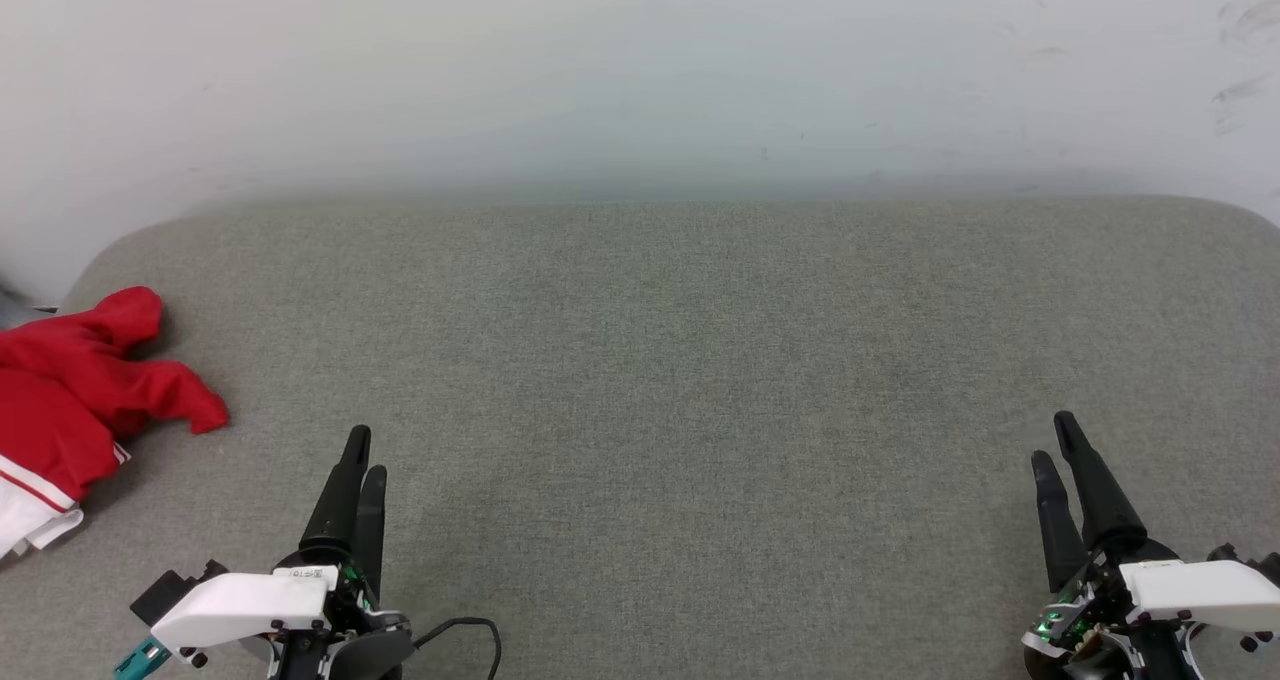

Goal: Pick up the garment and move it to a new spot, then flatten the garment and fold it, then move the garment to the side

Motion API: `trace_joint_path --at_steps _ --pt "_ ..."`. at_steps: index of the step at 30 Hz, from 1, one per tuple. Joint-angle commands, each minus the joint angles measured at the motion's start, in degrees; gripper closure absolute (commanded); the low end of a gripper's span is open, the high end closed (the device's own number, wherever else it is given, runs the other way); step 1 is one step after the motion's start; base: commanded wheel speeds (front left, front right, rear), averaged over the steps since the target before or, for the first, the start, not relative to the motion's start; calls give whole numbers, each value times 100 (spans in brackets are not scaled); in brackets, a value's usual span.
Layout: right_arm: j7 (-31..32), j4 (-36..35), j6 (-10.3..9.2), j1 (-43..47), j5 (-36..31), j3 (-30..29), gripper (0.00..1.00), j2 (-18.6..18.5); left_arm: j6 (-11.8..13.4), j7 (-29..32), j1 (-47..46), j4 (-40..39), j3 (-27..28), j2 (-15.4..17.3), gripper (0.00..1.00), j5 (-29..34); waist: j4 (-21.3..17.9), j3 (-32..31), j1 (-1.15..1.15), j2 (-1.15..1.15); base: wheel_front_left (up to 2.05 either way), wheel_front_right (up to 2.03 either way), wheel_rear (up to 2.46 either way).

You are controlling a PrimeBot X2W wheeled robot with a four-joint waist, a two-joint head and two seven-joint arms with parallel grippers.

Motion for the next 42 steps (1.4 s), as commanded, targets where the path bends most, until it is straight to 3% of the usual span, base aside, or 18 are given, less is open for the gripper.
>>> trace_joint_path --at_steps 1,9,18,19,42 --pt "-65 -185 1 -62 -37 61 0 -20 -2 -72 -127 -179 -61 9 0 46 3 0 0 0 0 0 0" --pt "-257 -375 1 -15 -140 197 0 -53 -2 -256 -114 -350 -183 28 0 299 12 0 0 0 0 0 0" --pt "-491 -540 1 24 -840 347 0 -174 -2 -467 -111 -576 -400 82 0 1207 26 -11 0 0 0 0 0" --pt "-559 -569 1 39 -1234 361 0 -196 -2 -535 -86 -610 -418 69 0 1517 29 -21 0 0 0 0 0" --pt "-602 -1037 1 225 -4813 194 0 -71 -2 -981 67 -724 -553 94 0 4379 67 -54 0 0 0 0 0"
